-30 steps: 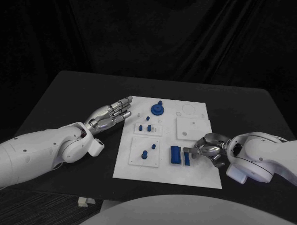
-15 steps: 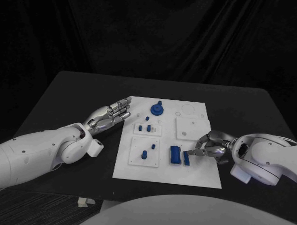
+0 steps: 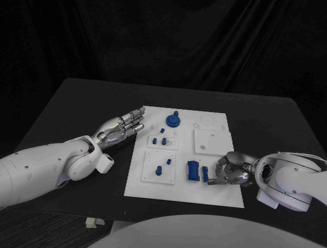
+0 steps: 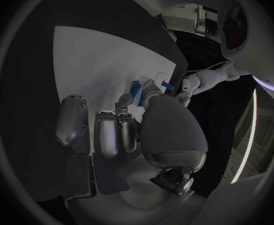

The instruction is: Assemble the parts on the task board

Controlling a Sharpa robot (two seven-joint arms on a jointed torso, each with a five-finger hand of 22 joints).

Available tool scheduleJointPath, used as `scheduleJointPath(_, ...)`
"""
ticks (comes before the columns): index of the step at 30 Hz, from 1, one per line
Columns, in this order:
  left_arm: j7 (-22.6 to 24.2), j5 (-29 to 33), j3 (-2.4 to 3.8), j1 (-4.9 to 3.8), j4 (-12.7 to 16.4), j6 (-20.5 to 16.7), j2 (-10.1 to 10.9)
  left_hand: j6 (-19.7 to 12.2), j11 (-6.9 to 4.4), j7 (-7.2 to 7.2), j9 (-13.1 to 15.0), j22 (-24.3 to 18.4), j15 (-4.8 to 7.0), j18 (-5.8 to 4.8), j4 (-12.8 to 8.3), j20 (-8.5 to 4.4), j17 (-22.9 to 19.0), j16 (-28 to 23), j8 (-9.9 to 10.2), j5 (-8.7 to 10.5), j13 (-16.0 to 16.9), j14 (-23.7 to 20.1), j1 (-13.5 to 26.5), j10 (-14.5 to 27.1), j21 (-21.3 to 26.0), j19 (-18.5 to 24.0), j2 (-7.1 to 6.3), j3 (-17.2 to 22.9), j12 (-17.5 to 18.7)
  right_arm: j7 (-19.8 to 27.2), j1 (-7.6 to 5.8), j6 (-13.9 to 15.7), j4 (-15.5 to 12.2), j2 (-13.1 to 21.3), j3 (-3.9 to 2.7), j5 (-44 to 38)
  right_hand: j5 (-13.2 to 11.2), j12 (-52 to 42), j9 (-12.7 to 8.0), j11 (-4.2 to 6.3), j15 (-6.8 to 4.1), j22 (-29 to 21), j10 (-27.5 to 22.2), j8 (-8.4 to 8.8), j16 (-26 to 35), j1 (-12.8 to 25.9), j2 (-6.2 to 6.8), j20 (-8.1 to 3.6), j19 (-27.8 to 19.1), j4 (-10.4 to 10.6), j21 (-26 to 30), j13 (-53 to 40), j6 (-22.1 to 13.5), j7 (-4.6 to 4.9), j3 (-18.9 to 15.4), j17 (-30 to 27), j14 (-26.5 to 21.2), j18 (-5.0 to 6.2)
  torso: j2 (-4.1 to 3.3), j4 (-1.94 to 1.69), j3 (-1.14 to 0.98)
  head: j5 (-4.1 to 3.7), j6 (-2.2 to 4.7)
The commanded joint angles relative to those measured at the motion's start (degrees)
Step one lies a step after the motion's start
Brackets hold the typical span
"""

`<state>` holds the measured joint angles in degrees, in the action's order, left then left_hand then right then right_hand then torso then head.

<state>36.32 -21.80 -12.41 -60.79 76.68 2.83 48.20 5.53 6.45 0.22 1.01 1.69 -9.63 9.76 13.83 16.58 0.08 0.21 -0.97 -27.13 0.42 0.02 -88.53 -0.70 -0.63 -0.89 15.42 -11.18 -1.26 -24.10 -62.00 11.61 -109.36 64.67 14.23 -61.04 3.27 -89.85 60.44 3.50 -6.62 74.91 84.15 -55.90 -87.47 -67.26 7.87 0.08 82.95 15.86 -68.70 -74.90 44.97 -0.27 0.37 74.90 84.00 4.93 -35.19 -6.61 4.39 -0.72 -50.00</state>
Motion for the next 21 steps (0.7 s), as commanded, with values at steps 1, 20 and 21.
scheduleJointPath(1, 0.7, 0.2, 0.05, 0.10, 0.2, 0.5, -0.1, 0.0, 0.26, 0.45, 0.1, 0.1, -0.33, 0.24, 0.0, 0.21, -0.1, -0.2, -0.2, -0.23, 0.1, 0.0, -0.7, 0.0, -0.1, 0.0, -0.01, 0.4, -0.1, -1.3, 0.21, -1.9, -0.2, -0.1, 0.01, -2.8, -0.4, -0.1, 0.6, 0.45, -0.41, 9.1, 5.8, -0.51, 0.0, 0.1, 0.80, -0.56, 0.0, 0.6, 0.3, -15.1, 0.6, -0.01, -0.1, 8.6, 4.8, -0.37, -0.06, -0.08, -0.03, -0.07, 0.00)
scheduleJointPath(20, 0.6, 0.2, 0.05, 0.16, 0.1, 0.7, -0.1, 0.1, 0.26, 0.58, 0.1, 0.1, -0.35, 0.23, -0.1, 0.21, -0.1, -0.2, -0.2, -0.24, 0.1, 0.0, -0.7, 0.0, -0.2, 0.0, -0.01, 0.5, -0.1, -2.7, 0.37, -0.3, 0.8, -1.4, 0.01, -3.0, -0.4, -0.1, 3.9, 0.81, -0.71, 9.1, 5.8, -3.69, -0.1, 1.3, -1.79, -0.85, 0.1, 0.7, 0.3, -15.1, 4.1, -0.42, 0.3, 8.7, 4.8, -0.38, -0.04, -0.18, 0.02, -0.18, 0.00)
scheduleJointPath(21, 0.6, 0.2, 0.05, 0.16, 0.1, 0.7, -0.1, 0.1, 0.26, 0.58, 0.1, 0.1, -0.35, 0.23, -0.1, 0.21, -0.1, -0.2, -0.2, -0.24, 0.1, 0.0, -0.7, 0.0, -0.2, 0.0, -0.01, 0.5, -0.1, -2.8, 0.37, -0.3, 0.9, -1.4, 0.01, -3.0, -0.4, -0.1, 4.0, 0.83, -0.72, 9.1, 5.8, -3.77, -0.1, 1.5, -2.14, -0.86, 0.1, 0.7, 0.3, -15.1, 4.2, -0.44, 0.3, 8.6, 4.8, -0.38, -0.04, -0.18, 0.01, -0.17, 0.00)
